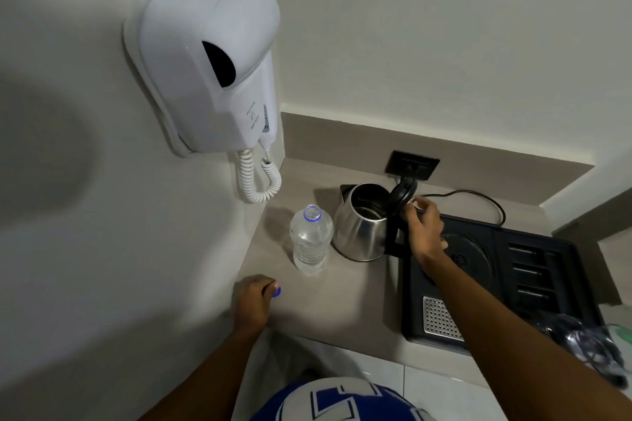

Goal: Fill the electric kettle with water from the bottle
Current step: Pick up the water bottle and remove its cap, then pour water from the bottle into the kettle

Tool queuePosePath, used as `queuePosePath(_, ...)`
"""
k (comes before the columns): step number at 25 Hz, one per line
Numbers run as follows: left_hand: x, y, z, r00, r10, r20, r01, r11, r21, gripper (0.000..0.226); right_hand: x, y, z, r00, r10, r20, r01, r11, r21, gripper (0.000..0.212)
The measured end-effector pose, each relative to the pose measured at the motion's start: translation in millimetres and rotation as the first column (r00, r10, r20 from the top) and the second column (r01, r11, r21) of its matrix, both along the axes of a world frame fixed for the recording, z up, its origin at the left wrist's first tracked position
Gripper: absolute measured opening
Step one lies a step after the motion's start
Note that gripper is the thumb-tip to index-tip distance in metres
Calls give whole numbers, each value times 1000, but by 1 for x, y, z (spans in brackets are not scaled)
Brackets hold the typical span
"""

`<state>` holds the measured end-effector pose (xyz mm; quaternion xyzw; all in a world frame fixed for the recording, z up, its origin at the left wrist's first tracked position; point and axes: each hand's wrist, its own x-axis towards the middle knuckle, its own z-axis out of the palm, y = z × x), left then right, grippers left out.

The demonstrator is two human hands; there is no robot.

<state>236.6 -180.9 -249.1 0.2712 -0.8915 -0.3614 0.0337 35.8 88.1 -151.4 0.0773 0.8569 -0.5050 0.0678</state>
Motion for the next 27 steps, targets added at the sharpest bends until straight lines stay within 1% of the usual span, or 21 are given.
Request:
queuePosePath(1, 1, 0, -6, 1000, 6, 9, -6, 1000, -16, 7, 0, -2, 0, 999, -19, -34, 20, 999, 27, 74)
queuePosePath(3, 2, 0, -17, 1000, 28, 8, -28, 999, -27, 11, -1, -4, 0, 997, -32, -71, 36, 998, 55, 82)
queuePosePath(6, 3, 1, -23, 998, 49, -43, -51, 998, -40, 20, 0, -5, -4, 997, -48, -65, 52, 997, 56, 89)
queuePosePath(7, 1, 1, -22, 996, 56, -75, -60, 997, -47, 25, 0, -4, -5, 997, -50, -62, 53, 997, 51, 88)
queuePosePath(8, -3, 3, -19, 992, 63, -113, -67, 997, -29, 36, 1, -4, -6, 997, -49, -58, 52, 998, 46, 87)
queuePosePath(9, -11, 6, -11, 987, 66, -145, -61, 997, 40, 55, 0, -4, -6, 997, -48, -56, 50, 998, 39, 86)
queuePosePath(10, -21, 10, -1, 983, 64, -170, -35, 985, 168, 77, 0, -4, -7, 997, -48, -53, 50, 998, 34, 86)
queuePosePath(11, -33, 14, 10, 980, 52, -190, 9, 952, 305, 97, 0, -4, -6, 998, -48, -52, 50, 998, 31, 85)
queuePosePath(12, -47, 18, 22, 976, 35, -216, 56, 913, 404, 109, 0, -5, -5, 998, -46, -50, 47, 999, 28, 84)
queuePosePath(13, -58, 22, 31, 969, 25, -244, 95, 880, 465, 111, 1, -4, -5, 998, -44, -45, 45, 999, 24, 83)
queuePosePath(15, -77, 27, 45, 964, 34, -264, 112, 849, 516, 100, 1, -4, -3, 998, -48, -40, 49, 999, 22, 81)
queuePosePath(17, -87, 29, 53, 969, 54, -241, 85, 843, 531, 88, 1, -4, -1, 997, -61, -37, 62, 998, 33, 79)
queuePosePath(20, -88, 32, 53, 966, 94, -240, 45, 856, 516, 80, 1, -5, -1, 997, -70, -31, 71, 997, 41, 78)
queuePosePath(23, -86, 32, 57, 954, 104, -280, 52, 866, 498, 71, 1, -6, -1, 997, -73, -32, 75, 997, 34, 78)
queuePosePath(25, -86, 32, 66, 950, 59, -307, 94, 882, 461, 66, 0, -5, -2, 996, -78, -34, 79, 996, 32, 78)
queuePosePath(27, -89, 31, 78, 945, -35, -325, 165, 910, 381, 63, 0, -5, -3, 996, -77, -44, 78, 997, 29, 78)
